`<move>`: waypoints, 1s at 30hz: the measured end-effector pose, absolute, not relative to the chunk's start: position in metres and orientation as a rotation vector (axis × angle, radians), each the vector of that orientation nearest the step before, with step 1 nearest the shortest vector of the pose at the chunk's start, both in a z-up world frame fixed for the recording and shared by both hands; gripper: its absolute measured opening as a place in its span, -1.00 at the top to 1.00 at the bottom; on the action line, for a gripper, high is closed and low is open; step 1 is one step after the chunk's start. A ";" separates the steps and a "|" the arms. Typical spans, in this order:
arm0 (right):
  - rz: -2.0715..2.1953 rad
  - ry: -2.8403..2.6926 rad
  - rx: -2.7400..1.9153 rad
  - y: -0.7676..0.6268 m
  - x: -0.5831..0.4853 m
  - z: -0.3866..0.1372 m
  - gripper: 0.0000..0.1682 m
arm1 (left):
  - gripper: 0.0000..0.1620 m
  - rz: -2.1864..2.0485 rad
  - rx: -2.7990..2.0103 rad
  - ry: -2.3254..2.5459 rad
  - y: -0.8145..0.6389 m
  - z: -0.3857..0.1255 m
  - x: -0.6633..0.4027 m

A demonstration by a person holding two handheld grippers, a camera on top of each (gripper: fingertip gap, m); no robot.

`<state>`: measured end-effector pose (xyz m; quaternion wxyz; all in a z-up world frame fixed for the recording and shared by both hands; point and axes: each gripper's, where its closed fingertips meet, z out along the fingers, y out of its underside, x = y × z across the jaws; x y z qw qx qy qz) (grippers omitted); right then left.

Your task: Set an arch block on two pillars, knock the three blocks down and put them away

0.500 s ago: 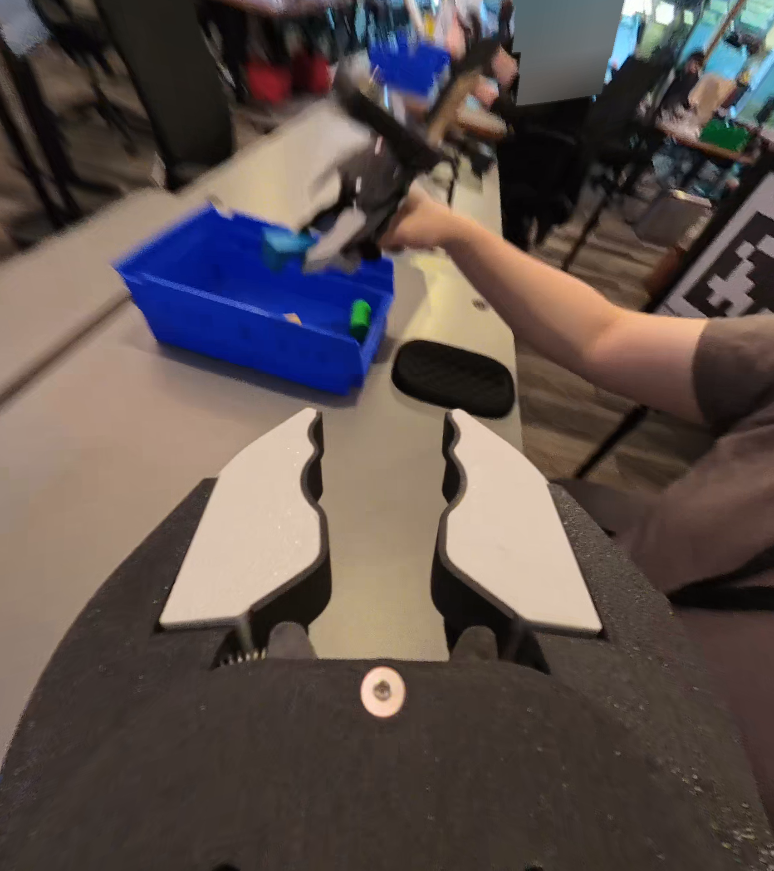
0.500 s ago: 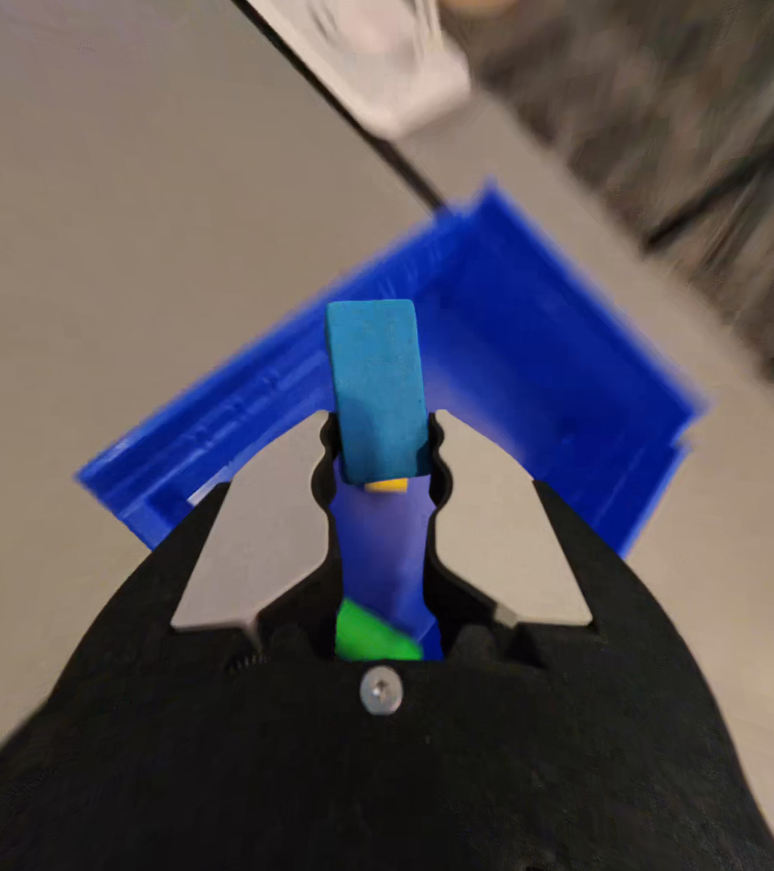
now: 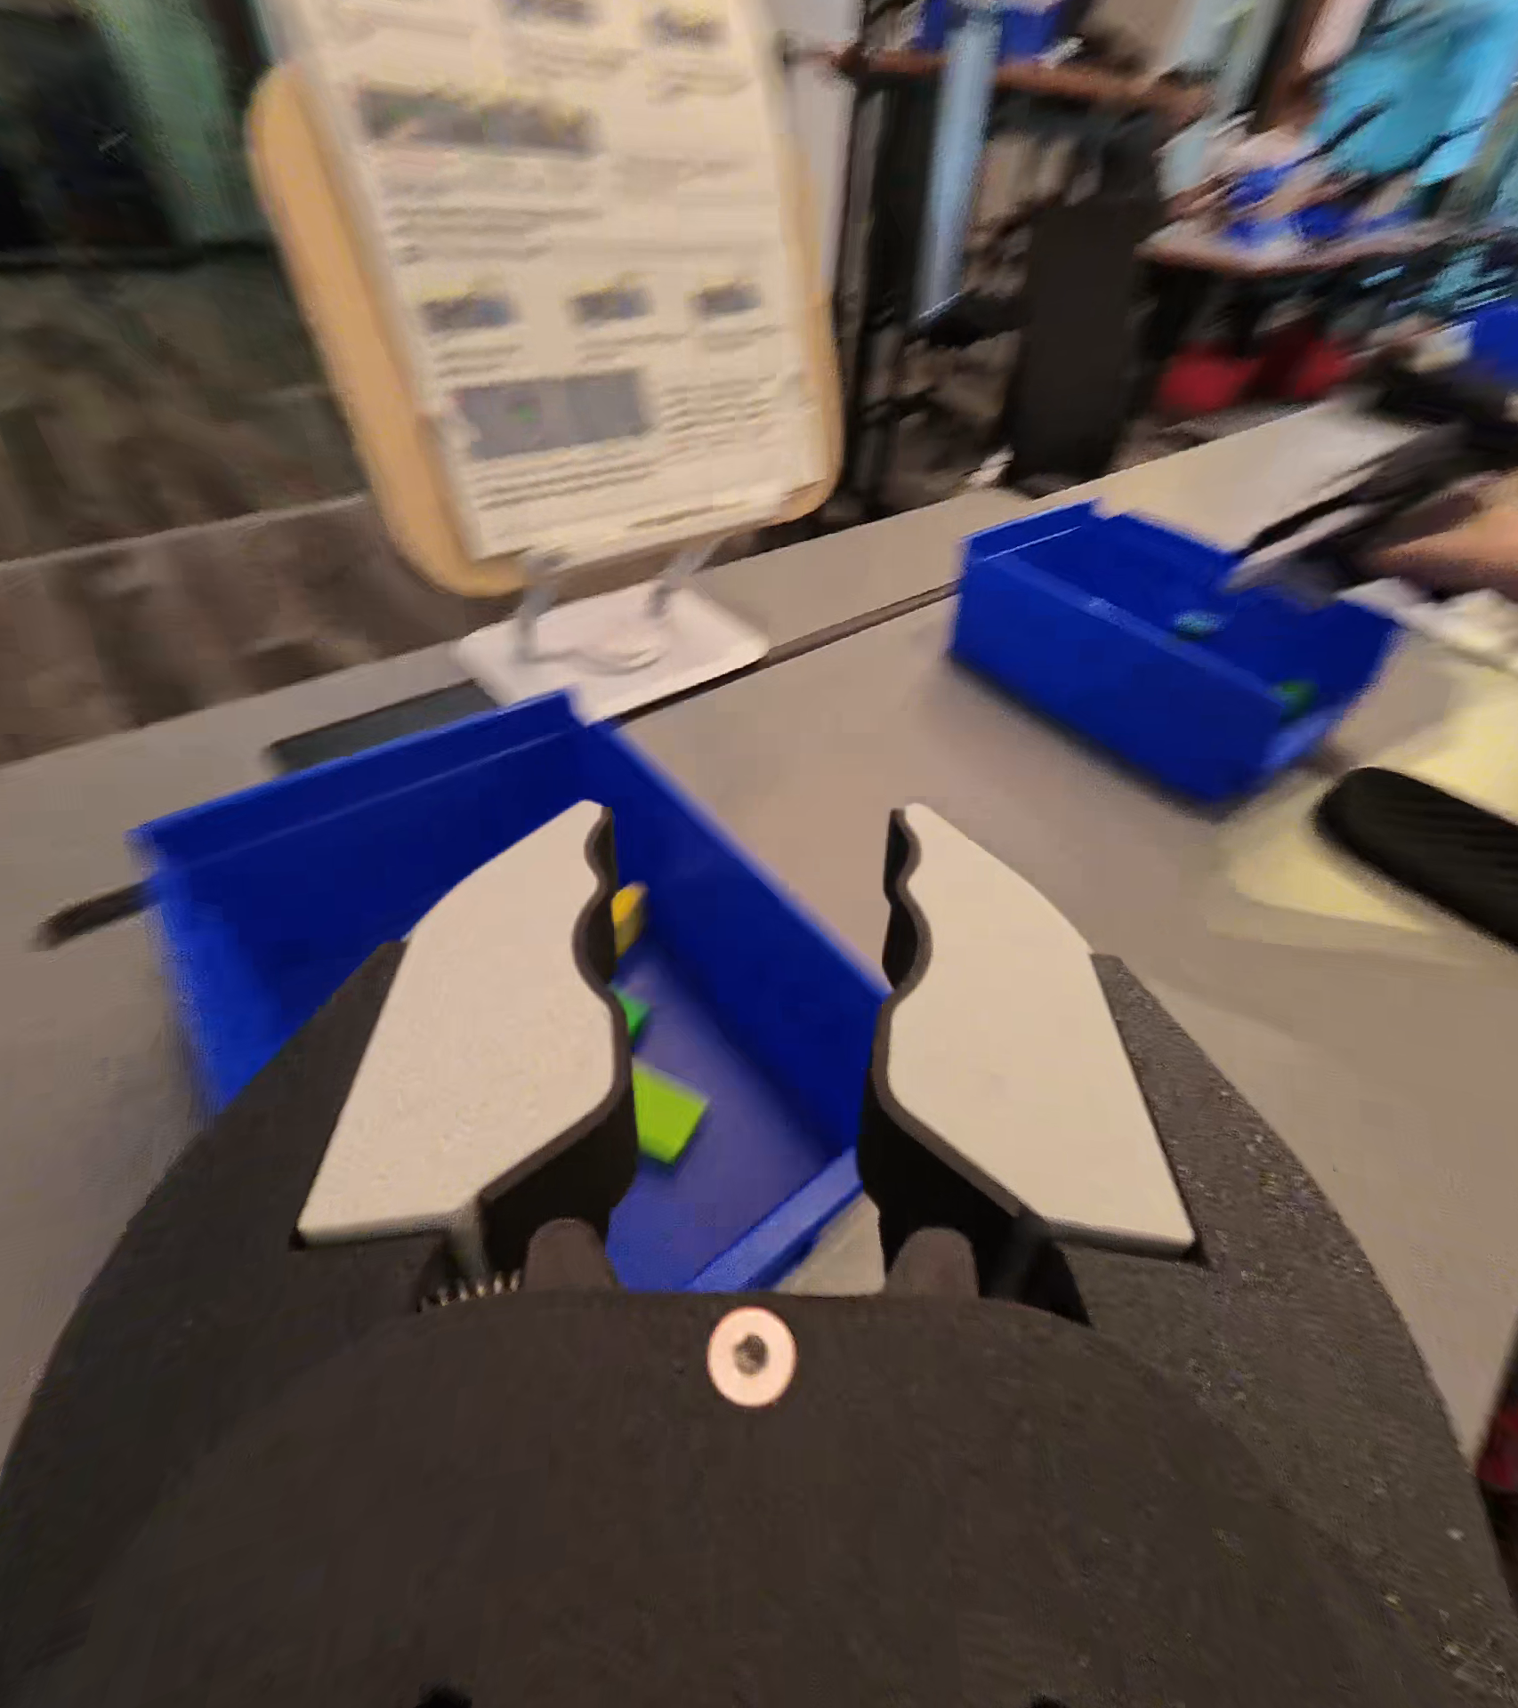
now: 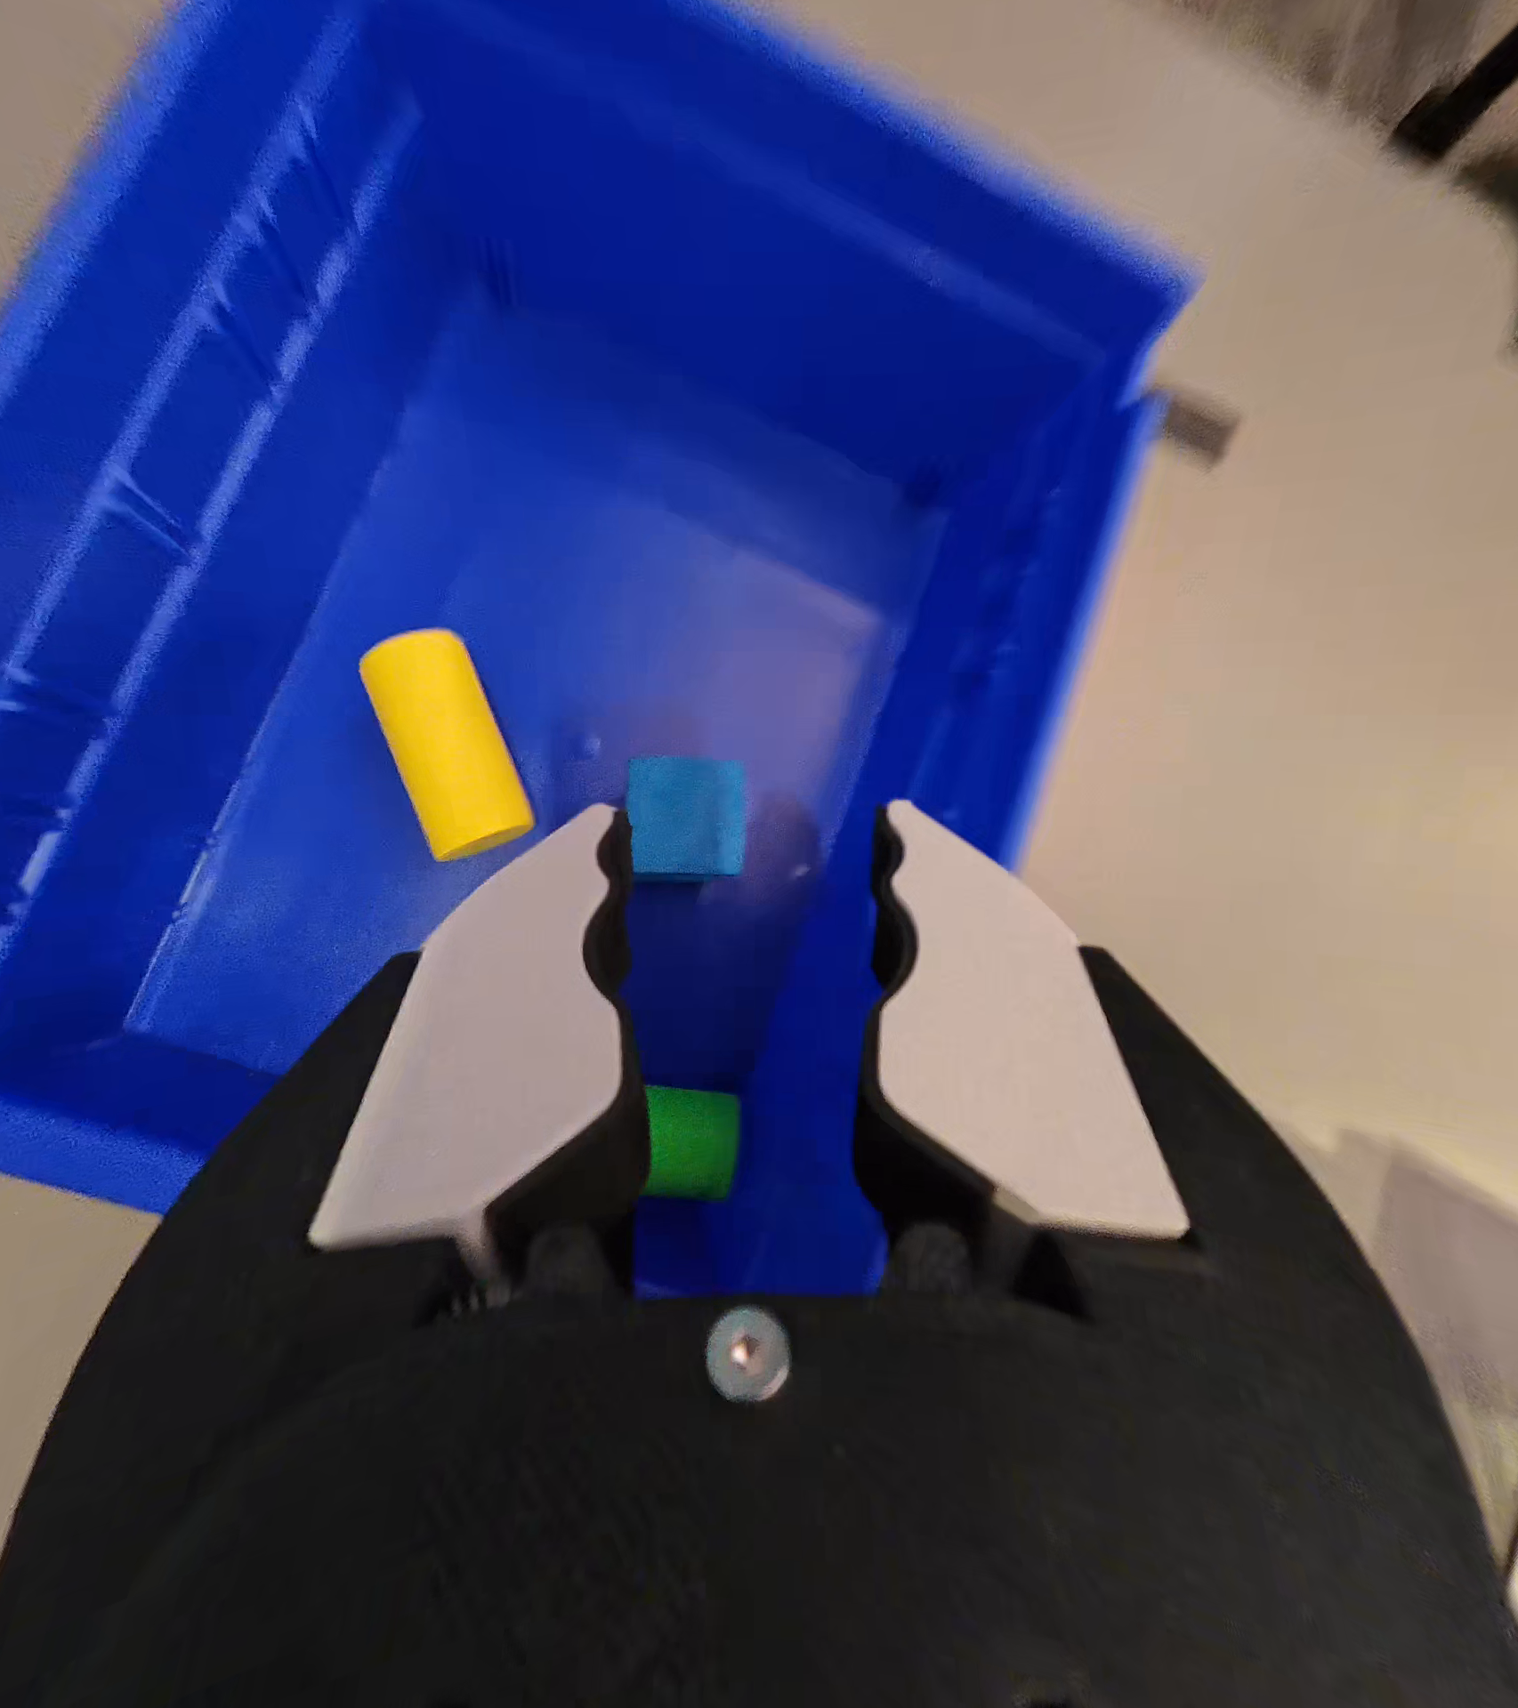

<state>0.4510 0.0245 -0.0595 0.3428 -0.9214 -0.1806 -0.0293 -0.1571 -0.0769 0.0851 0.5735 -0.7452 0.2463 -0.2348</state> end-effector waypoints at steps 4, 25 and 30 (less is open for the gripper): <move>-0.107 -0.352 -2.268 0.019 0.487 -0.025 0.38 | 0.29 -0.400 -1.956 0.448 -0.058 0.059 -0.231; 0.107 -0.327 -2.859 -0.024 0.486 -0.123 0.89 | 0.87 -0.145 -2.511 0.403 -0.026 -0.093 -0.274; 0.155 -0.356 -2.856 -0.024 0.461 -0.123 0.89 | 0.84 -0.186 -2.481 0.444 -0.025 -0.093 -0.260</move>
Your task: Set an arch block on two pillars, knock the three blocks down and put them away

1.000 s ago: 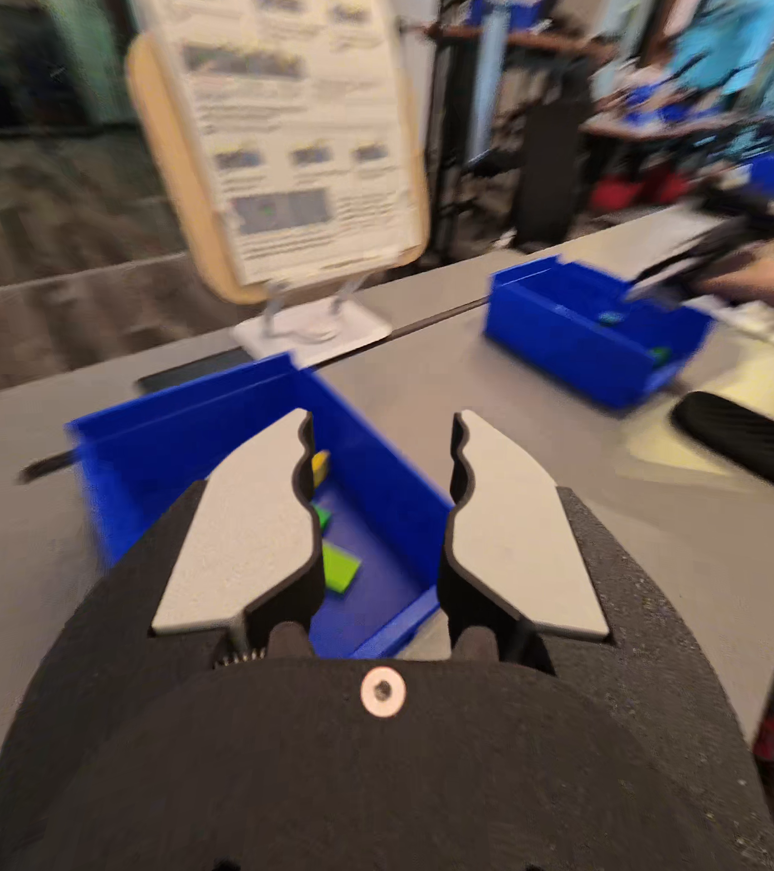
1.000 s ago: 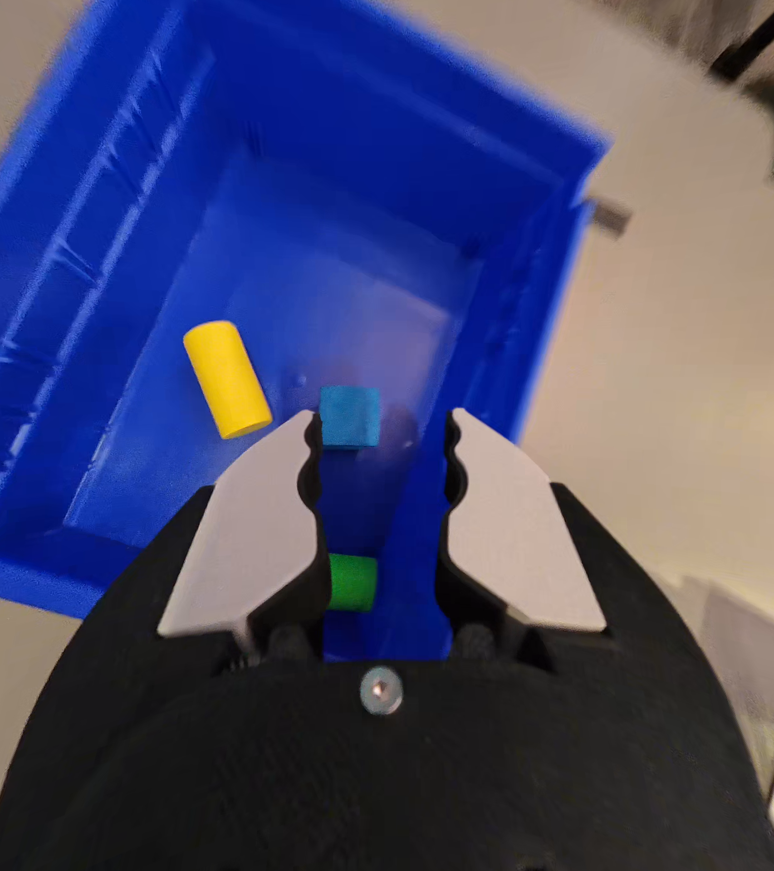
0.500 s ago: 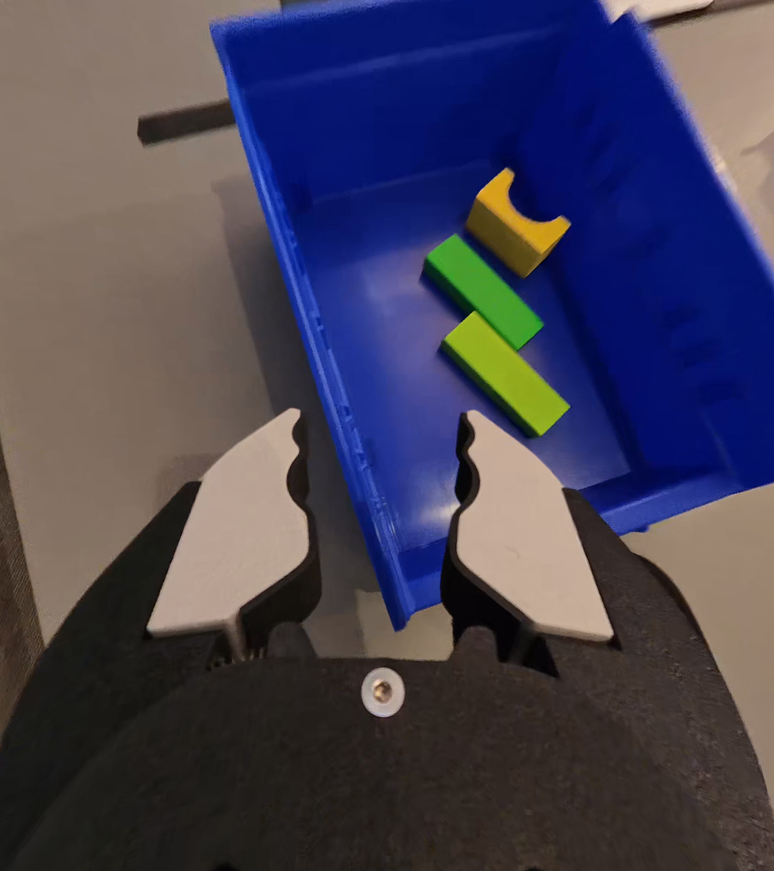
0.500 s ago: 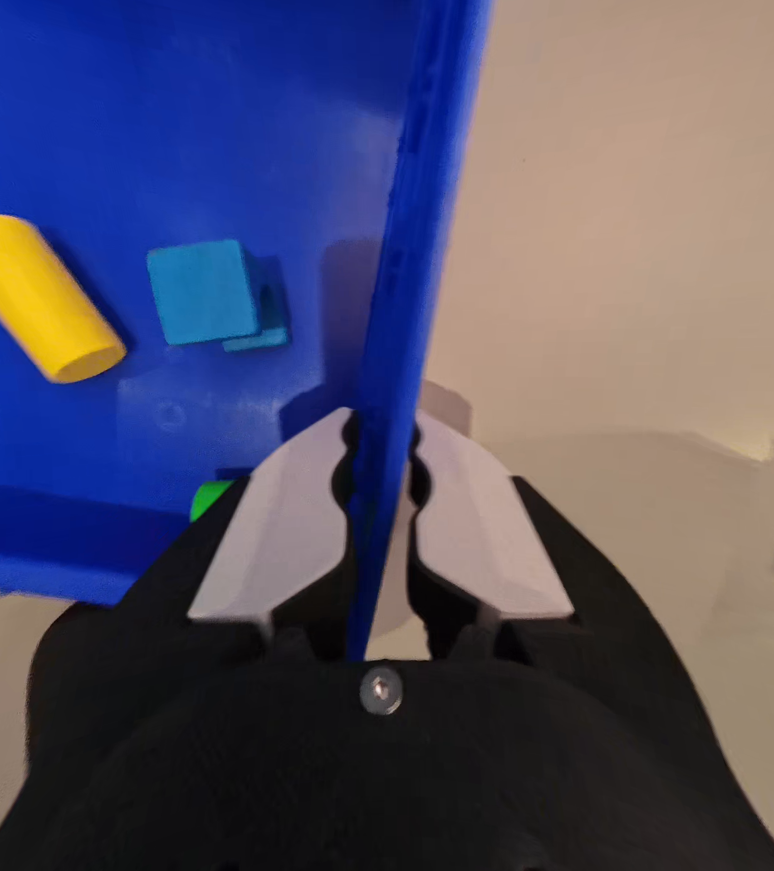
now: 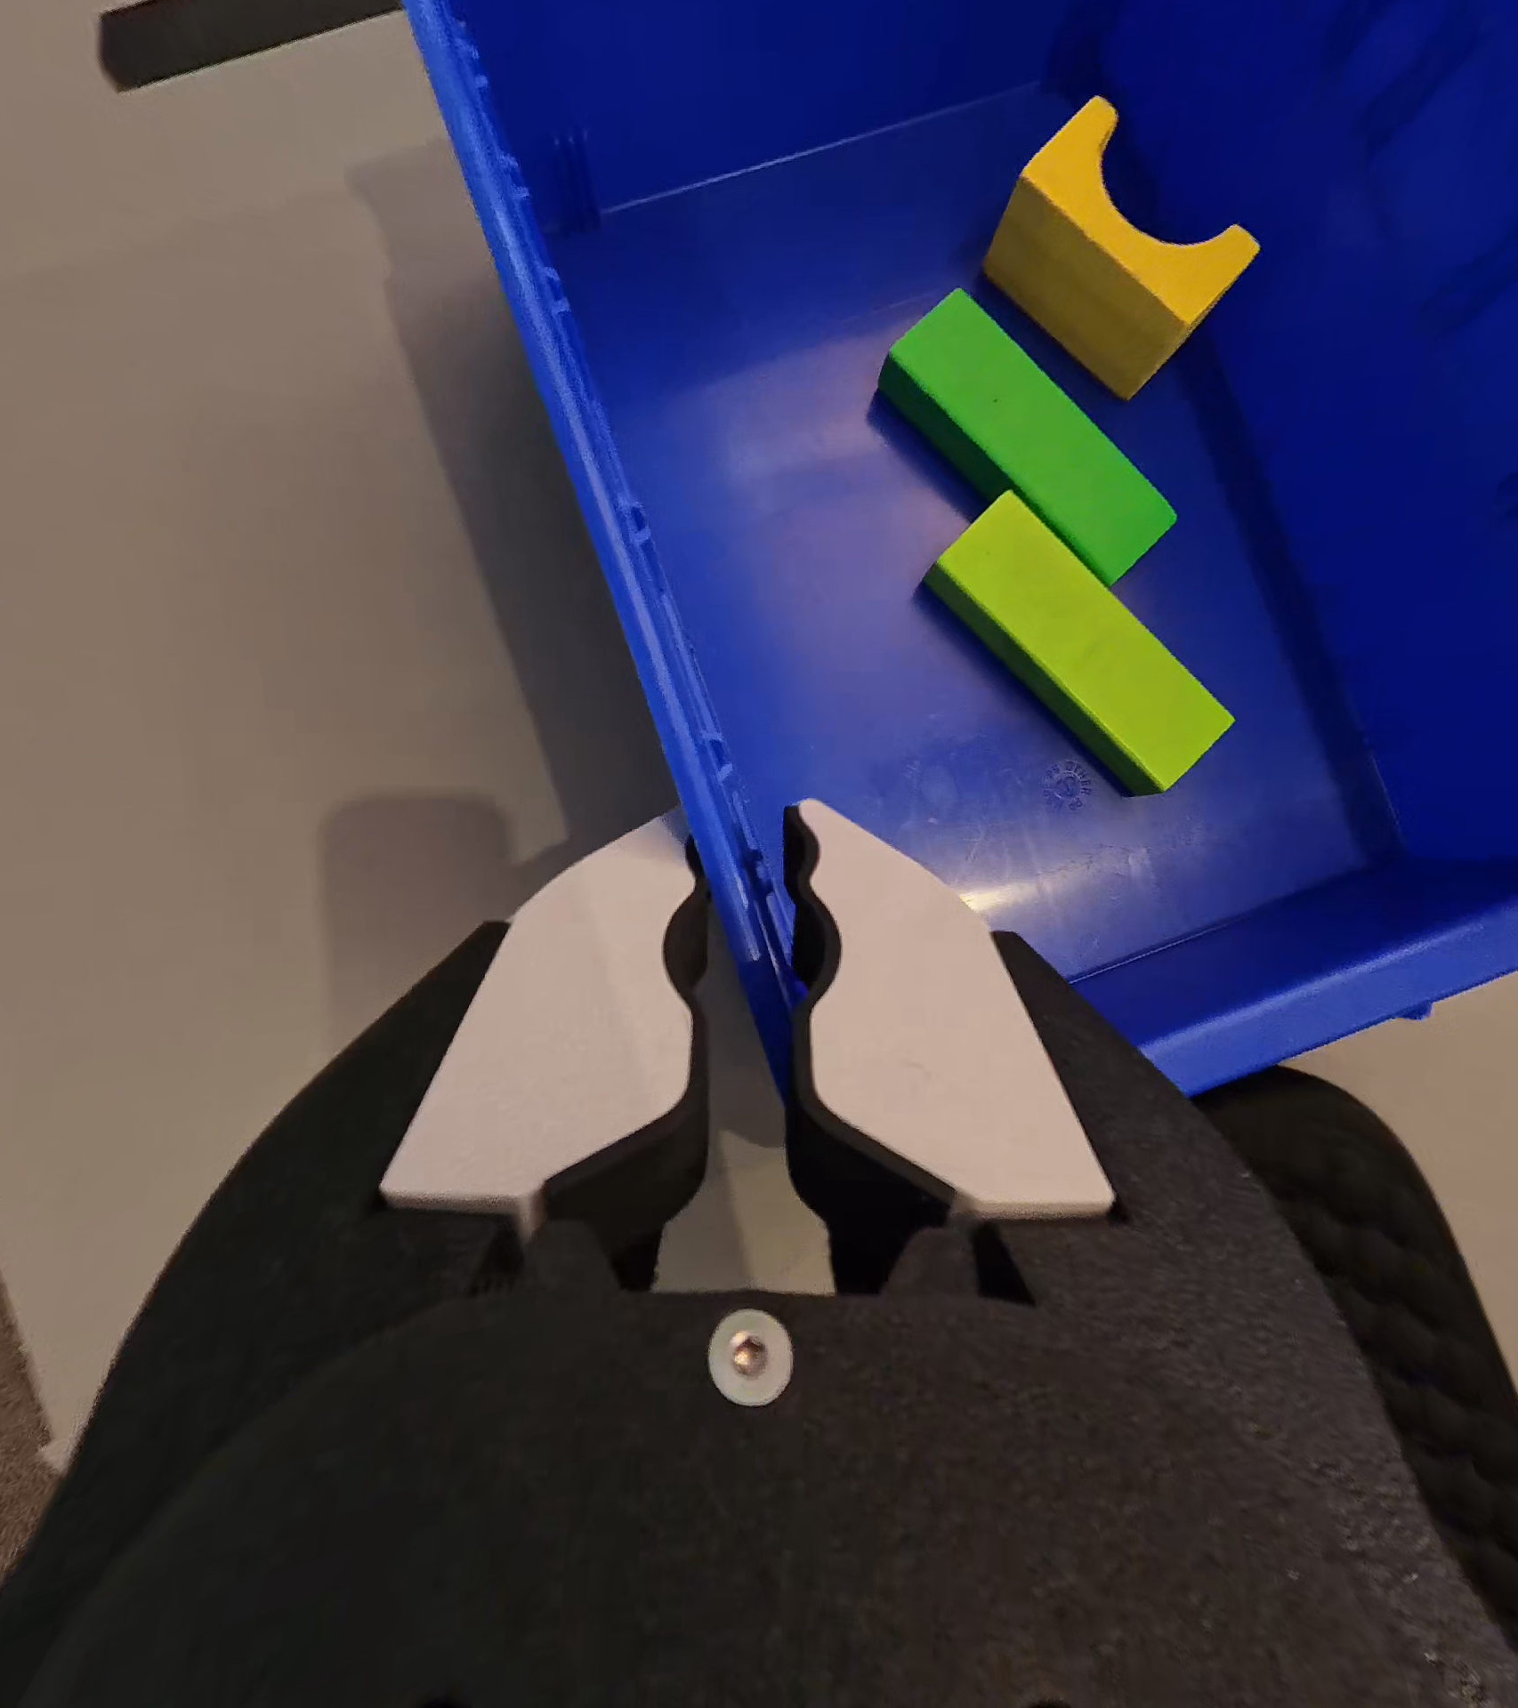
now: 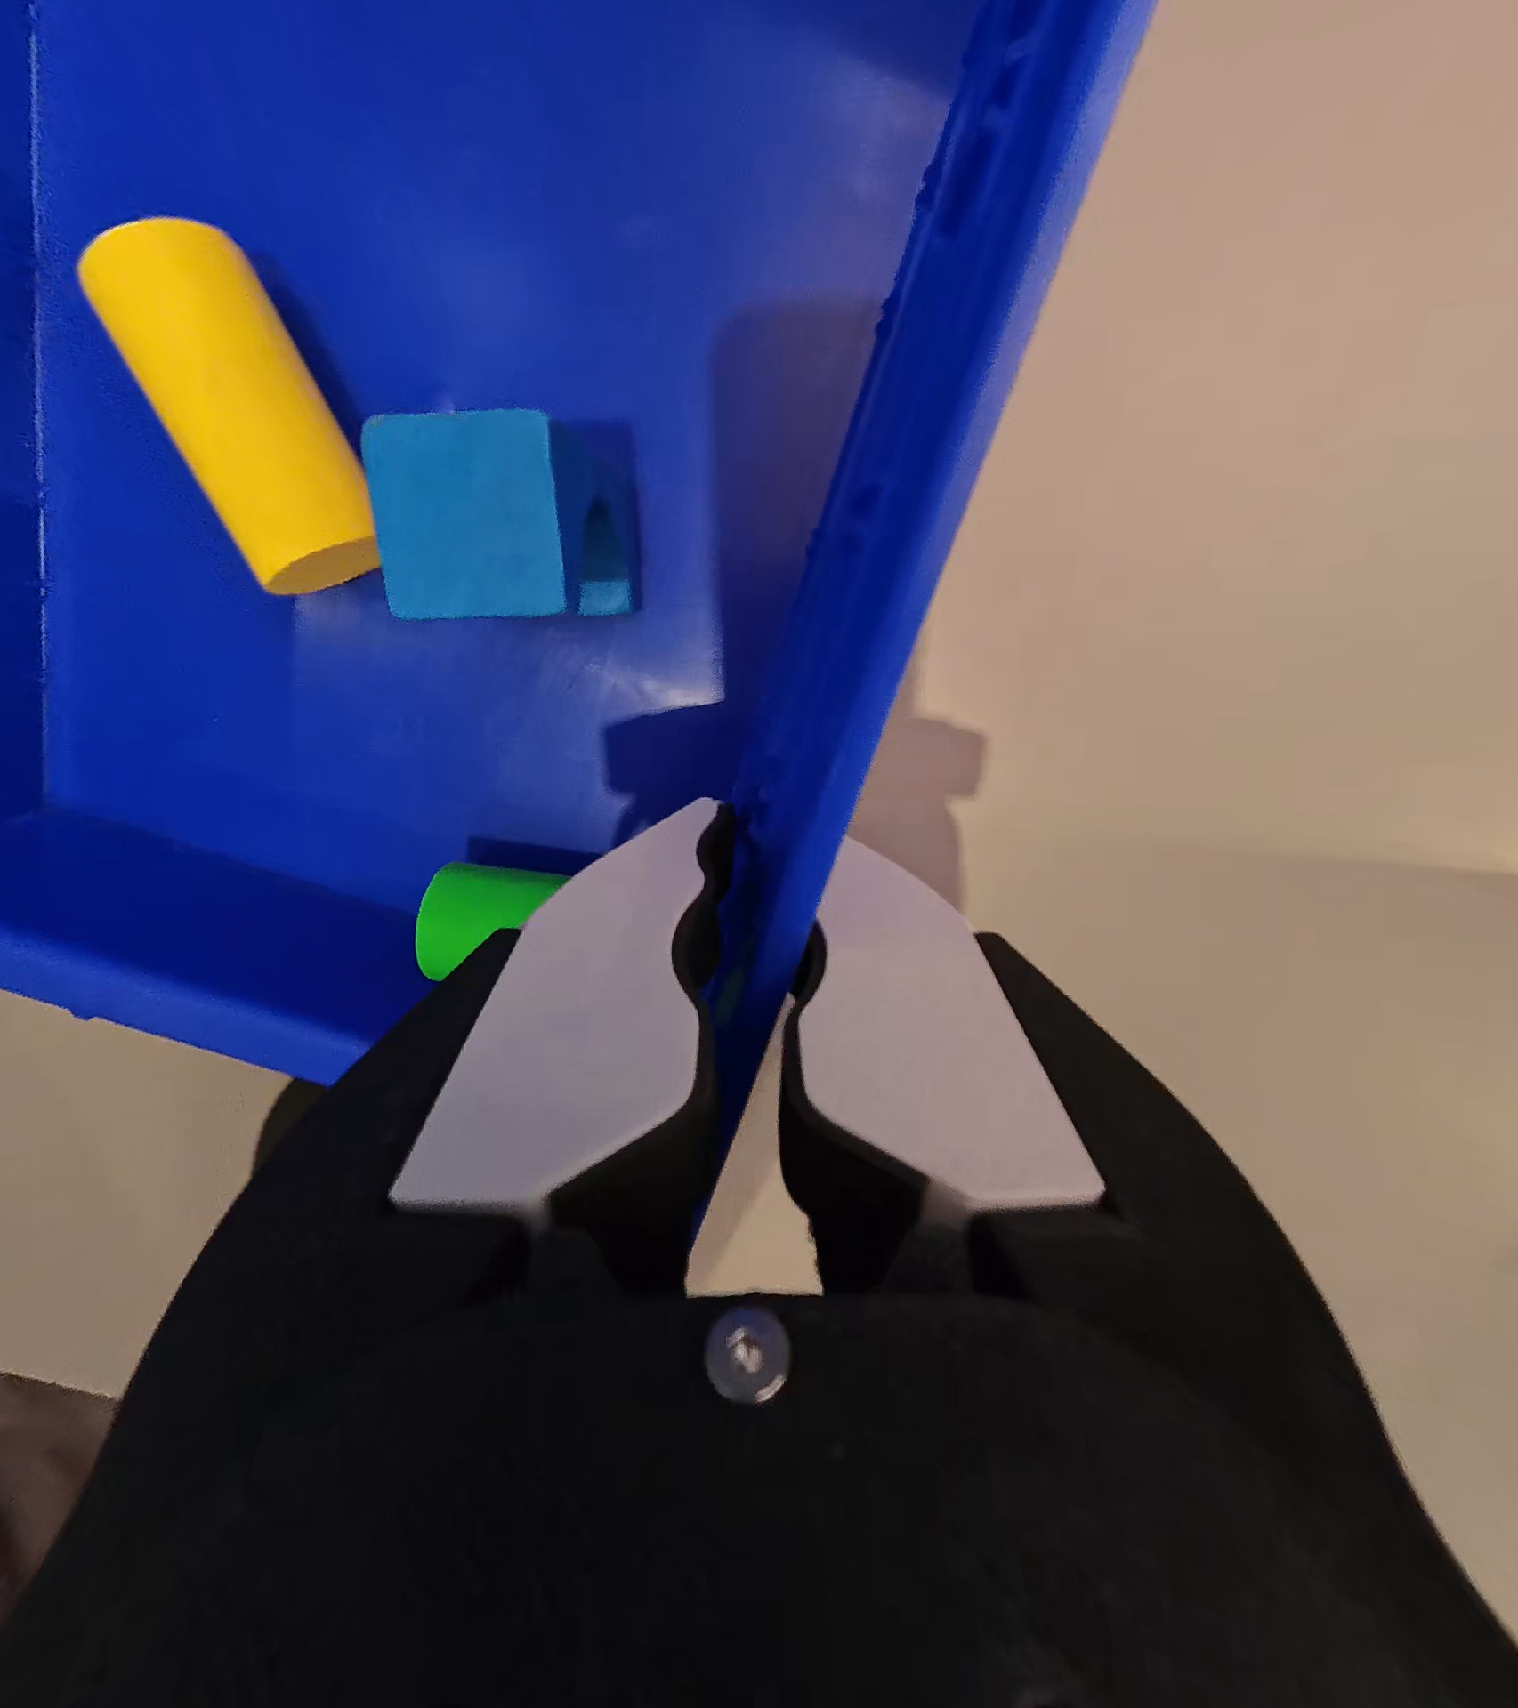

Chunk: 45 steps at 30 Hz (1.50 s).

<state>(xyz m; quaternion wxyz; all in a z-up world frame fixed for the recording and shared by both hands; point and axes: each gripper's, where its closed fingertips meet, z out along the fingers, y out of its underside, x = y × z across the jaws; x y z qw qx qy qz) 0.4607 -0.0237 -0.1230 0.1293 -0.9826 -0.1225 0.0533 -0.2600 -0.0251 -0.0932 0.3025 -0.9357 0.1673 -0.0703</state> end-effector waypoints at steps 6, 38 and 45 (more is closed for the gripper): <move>0.157 -0.468 -2.844 -0.021 0.405 -0.122 0.89 | 0.76 -0.286 -2.432 0.479 -0.025 -0.094 -0.208; 0.300 -0.340 -3.254 0.010 0.339 -0.142 0.93 | 0.44 -0.530 -2.372 0.612 -0.049 -0.085 -0.057; 0.312 -0.325 -3.264 0.002 0.379 -0.134 0.93 | 0.38 -0.522 -2.175 0.501 -0.068 -0.031 -0.105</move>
